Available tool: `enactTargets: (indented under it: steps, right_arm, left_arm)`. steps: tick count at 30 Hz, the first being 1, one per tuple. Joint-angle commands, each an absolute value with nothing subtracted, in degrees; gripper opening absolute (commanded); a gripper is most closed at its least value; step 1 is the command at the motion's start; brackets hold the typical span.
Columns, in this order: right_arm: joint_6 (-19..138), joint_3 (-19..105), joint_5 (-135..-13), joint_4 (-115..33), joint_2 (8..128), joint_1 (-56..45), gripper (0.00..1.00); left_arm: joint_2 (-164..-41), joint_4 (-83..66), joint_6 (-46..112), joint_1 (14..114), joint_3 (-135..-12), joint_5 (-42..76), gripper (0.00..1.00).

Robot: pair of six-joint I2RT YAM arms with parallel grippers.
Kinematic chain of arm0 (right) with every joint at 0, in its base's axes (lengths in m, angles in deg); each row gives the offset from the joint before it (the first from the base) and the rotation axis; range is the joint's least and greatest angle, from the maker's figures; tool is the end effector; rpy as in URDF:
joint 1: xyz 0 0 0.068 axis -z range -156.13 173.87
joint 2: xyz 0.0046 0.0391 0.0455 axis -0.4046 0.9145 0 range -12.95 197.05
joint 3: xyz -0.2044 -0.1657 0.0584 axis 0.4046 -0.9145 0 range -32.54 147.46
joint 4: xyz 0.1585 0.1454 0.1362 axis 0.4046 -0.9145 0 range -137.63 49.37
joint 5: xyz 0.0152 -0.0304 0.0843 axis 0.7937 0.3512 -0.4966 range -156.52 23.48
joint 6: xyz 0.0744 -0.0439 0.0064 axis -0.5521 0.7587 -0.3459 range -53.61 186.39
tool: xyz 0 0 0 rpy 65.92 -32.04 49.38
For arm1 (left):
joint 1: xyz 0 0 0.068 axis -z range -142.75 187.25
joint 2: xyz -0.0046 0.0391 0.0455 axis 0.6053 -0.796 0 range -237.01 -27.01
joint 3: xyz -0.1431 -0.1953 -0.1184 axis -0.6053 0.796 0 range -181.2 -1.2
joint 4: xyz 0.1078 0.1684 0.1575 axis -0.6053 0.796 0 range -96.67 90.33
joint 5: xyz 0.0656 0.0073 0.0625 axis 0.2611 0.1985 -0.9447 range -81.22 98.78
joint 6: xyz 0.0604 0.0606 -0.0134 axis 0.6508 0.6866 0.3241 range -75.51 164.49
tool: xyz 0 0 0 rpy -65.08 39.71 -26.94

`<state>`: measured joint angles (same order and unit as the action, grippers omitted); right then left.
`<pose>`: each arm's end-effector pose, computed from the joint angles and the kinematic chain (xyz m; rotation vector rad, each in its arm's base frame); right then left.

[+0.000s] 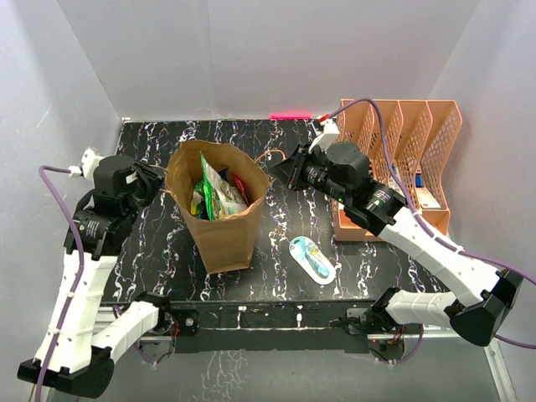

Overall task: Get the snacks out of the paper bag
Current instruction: Adjust the paper bag at the center of the board.

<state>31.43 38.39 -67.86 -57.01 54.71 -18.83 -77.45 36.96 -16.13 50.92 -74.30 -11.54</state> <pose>0.2204 0.2057 0.3939 -0.1467 1.9062 0.9691 0.1873 -0.0182 0.4091 -0.9890 1.6792 -0.5270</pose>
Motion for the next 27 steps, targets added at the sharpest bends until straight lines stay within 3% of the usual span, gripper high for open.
enactTargets:
  steps: [1, 2, 4, 6, 14, 20, 27]
  right_arm:
    - [30.7, 38.7, -66.7, -52.7, 52.2, -18.6, 0.08]
    - [30.7, 38.8, -66.8, -52.7, 52.1, -18.6, 0.08]
    - [30.7, 38.9, -66.8, -52.8, 52.2, -18.7, 0.08]
    - [30.7, 38.9, -66.8, -52.8, 52.1, -18.7, 0.08]
    - [30.7, 38.7, -66.9, -52.8, 52.3, -18.7, 0.08]
    - [30.7, 39.1, -67.6, -53.5, 52.3, -18.7, 0.08]
    - [30.5, 38.7, -67.5, -54.5, 51.6, -18.7, 0.08]
  left_arm:
    - [-77.5, 38.4, -19.6, 50.7, -74.1, -14.6, 0.33]
    - [-77.1, 38.8, -19.9, 50.7, -74.2, -15.0, 0.37]
    - [-76.0, 38.8, -19.8, 50.7, -73.6, -15.1, 0.55]
    - [-74.6, 39.8, -20.0, 50.7, -73.0, -15.2, 0.59]
    - [-69.9, 42.9, -23.4, 50.7, -69.6, -16.8, 0.59]
    - [-71.0, 33.2, -21.4, 50.7, -65.4, -16.8, 0.6]
    - [-75.4, 26.5, -18.0, 50.8, -66.1, -18.1, 0.39]
